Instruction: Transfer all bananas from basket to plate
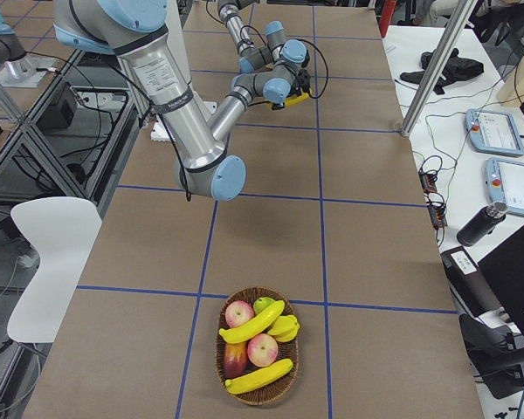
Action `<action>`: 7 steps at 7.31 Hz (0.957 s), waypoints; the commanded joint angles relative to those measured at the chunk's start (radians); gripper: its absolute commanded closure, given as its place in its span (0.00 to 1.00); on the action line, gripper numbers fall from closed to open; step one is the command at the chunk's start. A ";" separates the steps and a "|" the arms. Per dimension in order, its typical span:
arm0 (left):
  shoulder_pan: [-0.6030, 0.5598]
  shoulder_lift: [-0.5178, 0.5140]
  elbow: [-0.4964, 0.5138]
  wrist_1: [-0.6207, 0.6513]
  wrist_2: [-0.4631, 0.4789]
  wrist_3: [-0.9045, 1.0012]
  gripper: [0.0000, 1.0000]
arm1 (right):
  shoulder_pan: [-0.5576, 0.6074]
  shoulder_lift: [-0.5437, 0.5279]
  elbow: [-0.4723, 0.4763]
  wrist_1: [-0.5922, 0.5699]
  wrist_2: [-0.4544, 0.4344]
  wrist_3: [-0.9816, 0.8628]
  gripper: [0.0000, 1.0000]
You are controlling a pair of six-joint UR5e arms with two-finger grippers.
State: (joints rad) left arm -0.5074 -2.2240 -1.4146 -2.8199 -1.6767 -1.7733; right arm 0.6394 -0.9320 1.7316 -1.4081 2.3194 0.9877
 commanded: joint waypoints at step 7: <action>0.035 0.004 -0.007 -0.001 -0.002 -0.003 0.57 | 0.000 0.001 -0.006 0.001 0.000 0.000 1.00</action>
State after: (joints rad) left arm -0.4733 -2.2204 -1.4193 -2.8210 -1.6770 -1.7752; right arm 0.6397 -0.9324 1.7288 -1.4067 2.3194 0.9873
